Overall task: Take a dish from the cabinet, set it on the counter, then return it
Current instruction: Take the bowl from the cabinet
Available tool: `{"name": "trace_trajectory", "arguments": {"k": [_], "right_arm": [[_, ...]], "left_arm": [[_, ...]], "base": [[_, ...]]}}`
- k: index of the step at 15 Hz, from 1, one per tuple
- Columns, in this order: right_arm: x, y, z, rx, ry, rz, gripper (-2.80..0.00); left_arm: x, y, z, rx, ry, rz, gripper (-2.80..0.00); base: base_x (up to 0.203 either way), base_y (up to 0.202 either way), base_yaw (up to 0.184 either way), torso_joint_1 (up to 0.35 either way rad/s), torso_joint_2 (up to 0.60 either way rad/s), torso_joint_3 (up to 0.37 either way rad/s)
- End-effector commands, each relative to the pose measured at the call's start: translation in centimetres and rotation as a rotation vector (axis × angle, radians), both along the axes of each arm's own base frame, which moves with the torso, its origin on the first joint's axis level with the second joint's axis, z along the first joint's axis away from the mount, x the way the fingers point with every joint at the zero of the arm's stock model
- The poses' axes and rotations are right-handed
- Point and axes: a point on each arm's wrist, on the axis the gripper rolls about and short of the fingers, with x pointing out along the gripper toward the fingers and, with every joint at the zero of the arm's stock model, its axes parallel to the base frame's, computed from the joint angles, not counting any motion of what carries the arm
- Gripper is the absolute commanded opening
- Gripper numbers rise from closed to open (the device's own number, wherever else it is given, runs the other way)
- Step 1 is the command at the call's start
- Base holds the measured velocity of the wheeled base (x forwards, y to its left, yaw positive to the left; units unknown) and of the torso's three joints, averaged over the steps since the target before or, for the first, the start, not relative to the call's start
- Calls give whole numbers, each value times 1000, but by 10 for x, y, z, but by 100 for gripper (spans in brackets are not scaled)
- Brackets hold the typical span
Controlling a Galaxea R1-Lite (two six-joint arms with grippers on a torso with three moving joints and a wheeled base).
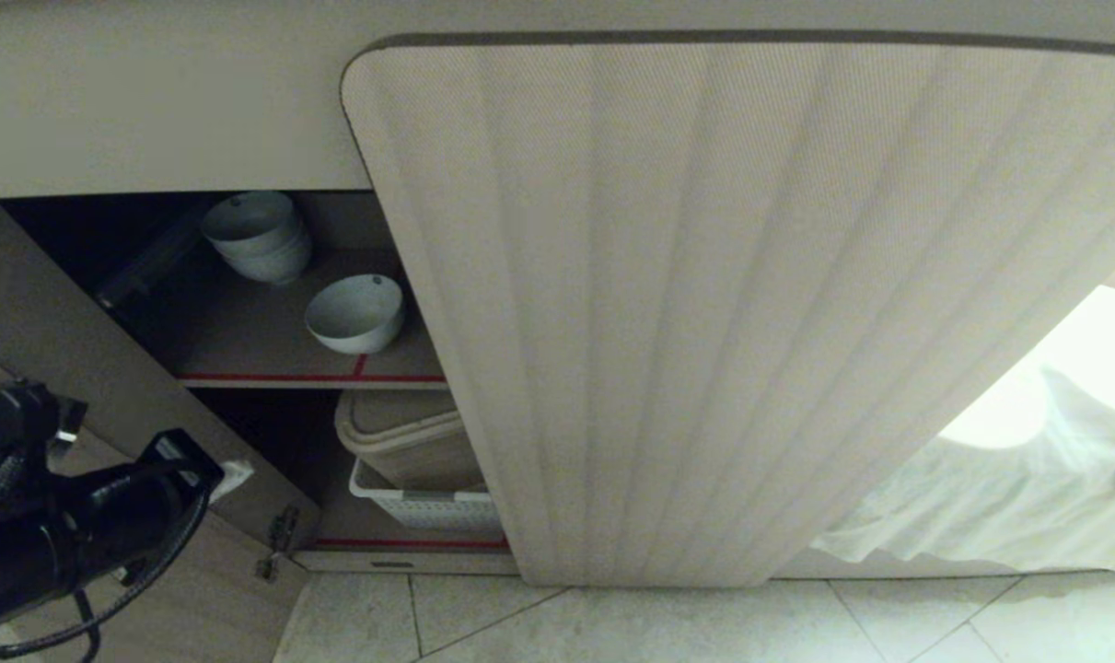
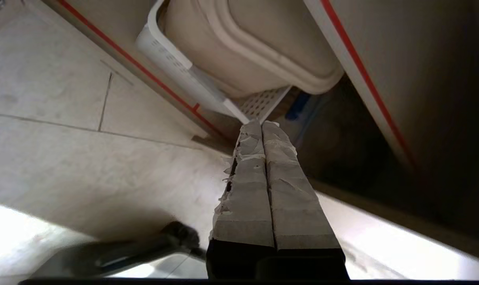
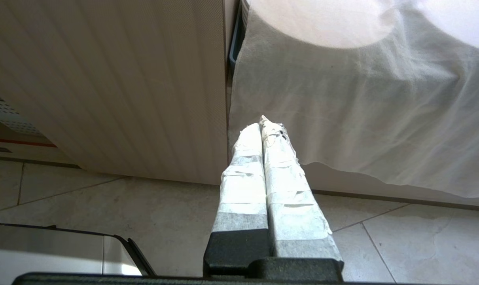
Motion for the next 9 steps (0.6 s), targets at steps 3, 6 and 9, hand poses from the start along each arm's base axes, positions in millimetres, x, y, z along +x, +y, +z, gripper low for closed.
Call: {"name": "trace_trajectory", "arguments": {"k": [3, 6, 9], "right_arm": [[0, 0, 0, -1, 0, 2, -280], [0, 0, 0, -1, 0, 1, -280], [0, 0, 0, -1, 0, 1, -280]], "left_arm": [[4, 0, -2, -8, -6, 11, -280], [6, 0, 0, -9, -43, 10, -280], [9, 0, 3, -8, -86, 6, -280]], "base": [[0, 0, 0, 0, 0, 0], [0, 0, 0, 0, 0, 0], [0, 0, 0, 0, 0, 0]]}}
